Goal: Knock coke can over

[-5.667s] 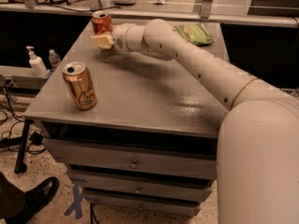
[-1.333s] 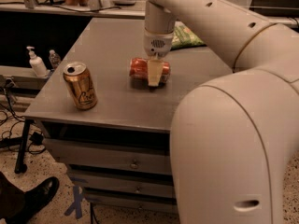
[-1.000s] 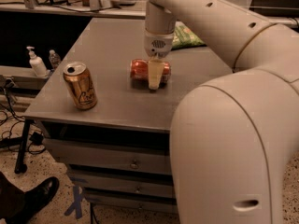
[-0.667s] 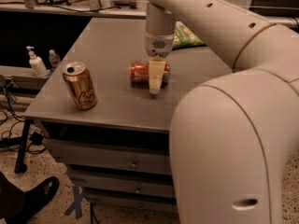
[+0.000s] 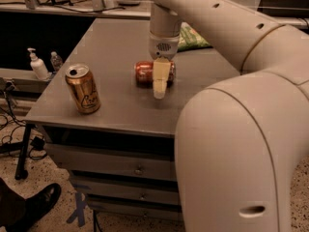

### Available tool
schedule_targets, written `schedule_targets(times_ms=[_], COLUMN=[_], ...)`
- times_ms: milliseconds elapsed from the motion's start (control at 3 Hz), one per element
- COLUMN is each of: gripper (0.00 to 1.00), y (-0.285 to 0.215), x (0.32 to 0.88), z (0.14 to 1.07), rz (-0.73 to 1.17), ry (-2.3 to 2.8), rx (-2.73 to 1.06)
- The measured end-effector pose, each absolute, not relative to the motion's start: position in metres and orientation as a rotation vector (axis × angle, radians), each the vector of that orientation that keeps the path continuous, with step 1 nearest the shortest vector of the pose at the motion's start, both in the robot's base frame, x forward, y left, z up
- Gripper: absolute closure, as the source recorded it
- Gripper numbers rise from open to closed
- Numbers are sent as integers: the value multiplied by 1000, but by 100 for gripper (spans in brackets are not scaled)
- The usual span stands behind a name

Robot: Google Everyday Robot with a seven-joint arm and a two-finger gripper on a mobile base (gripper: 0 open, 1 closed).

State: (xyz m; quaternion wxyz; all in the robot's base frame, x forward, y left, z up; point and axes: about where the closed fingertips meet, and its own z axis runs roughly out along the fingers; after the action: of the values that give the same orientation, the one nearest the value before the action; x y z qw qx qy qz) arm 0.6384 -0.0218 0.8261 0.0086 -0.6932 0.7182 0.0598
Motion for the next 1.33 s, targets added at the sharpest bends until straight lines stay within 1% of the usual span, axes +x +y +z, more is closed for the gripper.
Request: schedule_targets(times_ms=[667,1333], gripper=[0,0], y=[-24,-44], x=[634,638], z=[829,862], rz=[188,41], ry=[2248,2266], rx=[-2147,-2016])
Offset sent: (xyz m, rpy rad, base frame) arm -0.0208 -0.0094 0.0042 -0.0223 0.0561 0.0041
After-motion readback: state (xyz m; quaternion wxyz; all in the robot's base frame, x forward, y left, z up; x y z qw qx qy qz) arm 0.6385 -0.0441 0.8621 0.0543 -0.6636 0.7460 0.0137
